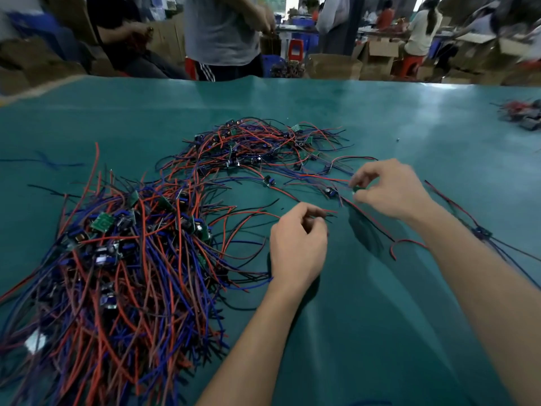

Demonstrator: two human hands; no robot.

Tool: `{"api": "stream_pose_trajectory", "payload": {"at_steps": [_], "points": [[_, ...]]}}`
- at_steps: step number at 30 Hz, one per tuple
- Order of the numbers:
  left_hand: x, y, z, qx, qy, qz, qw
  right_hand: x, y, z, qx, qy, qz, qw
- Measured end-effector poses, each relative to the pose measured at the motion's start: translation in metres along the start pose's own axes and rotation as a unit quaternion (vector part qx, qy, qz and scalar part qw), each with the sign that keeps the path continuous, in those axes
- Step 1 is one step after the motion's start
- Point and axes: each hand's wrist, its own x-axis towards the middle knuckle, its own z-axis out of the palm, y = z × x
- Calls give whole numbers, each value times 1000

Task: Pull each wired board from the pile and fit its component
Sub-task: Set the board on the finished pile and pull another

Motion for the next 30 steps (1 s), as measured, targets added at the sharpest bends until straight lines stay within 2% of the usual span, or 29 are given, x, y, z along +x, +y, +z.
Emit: {"api": "stream_pose_trajectory", "payload": {"at_steps": [4, 6, 8, 11, 15, 18, 21, 23, 25, 26, 28, 30], "points": [[1, -2, 1, -2, -8, 1, 1000, -20, 13, -12, 158, 108, 35, 981], [1, -2, 1, 4, -13, 5, 1000, -29, 16, -11, 175, 150, 57, 971], [1, -3, 1, 12, -13, 7, 1000, -31, 14, -4, 144, 125, 93, 977], [0, -4, 1, 10, -10, 11, 1000, -33, 10, 15, 79, 21, 113, 990], [0, -3, 1, 9, -19, 10, 1000, -27, 3, 19, 14, -18, 118, 993], [1, -4, 0, 13, -17, 9, 1000, -28, 3, 14, 18, -17, 112, 993], [-1, -2, 0, 11, -22, 10, 1000, -37, 10, 3, 120, 71, 121, 983], [0, -1, 0, 6, -29, 8, 1000, -47, 10, -6, 299, 134, 126, 936], [-1, 0, 1, -1, -42, 10, 999, -59, 1, -10, 455, 122, 96, 877], [-1, 1, 1, -7, -53, 15, 998, -66, -4, -8, 493, 100, 74, 861], [-4, 4, 2, -33, -83, 8, 996, -77, -14, 0, 523, 57, 39, 849], [-5, 4, 1, -47, -105, -8, 993, -83, -20, 8, 518, 36, 28, 854]]}}
